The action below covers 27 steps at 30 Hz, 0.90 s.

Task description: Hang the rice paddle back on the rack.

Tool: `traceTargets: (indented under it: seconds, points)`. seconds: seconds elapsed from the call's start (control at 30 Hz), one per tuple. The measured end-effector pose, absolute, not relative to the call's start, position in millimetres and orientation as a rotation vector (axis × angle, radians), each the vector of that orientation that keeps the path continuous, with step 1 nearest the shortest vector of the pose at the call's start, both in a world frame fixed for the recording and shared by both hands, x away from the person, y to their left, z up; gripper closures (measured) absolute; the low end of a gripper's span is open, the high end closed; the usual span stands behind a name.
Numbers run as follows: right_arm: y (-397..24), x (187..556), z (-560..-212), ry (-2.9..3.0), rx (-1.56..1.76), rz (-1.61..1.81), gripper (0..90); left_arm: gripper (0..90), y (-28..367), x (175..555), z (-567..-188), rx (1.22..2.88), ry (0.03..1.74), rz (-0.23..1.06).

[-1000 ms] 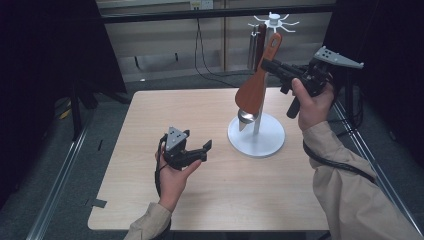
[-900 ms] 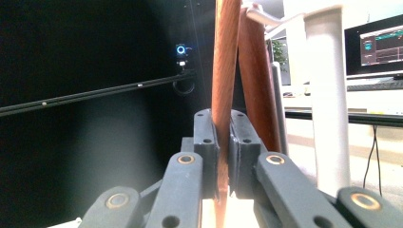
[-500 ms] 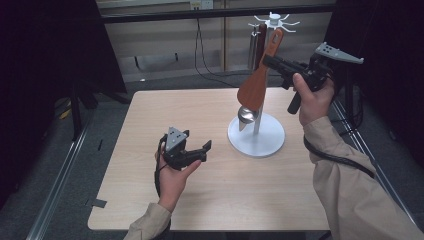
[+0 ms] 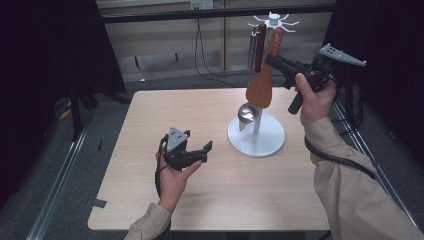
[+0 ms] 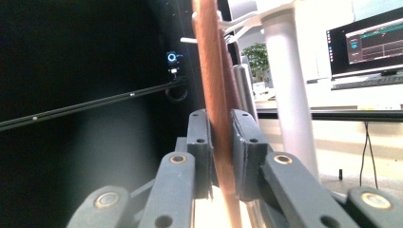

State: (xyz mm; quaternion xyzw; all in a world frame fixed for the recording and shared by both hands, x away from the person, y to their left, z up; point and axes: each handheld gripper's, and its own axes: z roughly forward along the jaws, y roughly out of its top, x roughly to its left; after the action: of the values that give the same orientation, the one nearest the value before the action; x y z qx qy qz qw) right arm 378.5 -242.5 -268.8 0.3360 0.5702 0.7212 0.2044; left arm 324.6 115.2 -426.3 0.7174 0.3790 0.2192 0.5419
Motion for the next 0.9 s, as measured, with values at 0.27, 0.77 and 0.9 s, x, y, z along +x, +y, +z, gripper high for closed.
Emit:
traceTargets:
  seconds: [0.27, 0.77, 0.9]
  points:
    - [-246.2, 377.3, -271.1, 1.564, 0.95, 2.0, 76.4, 14.0, 114.5, 324.1, -426.7, 1.714, 0.889, 0.516]
    - [-246.3, 372.6, -273.8, 1.549, 0.954, 1.927, 56.6, 14.2, 112.9, 322.9, -425.9, 1.725, 0.874, 0.523]
    - [-247.2, 369.2, -274.7, 1.53, 0.956, 1.918, 46.1, 14.2, 112.6, 322.4, -425.2, 1.722, 0.874, 0.53]
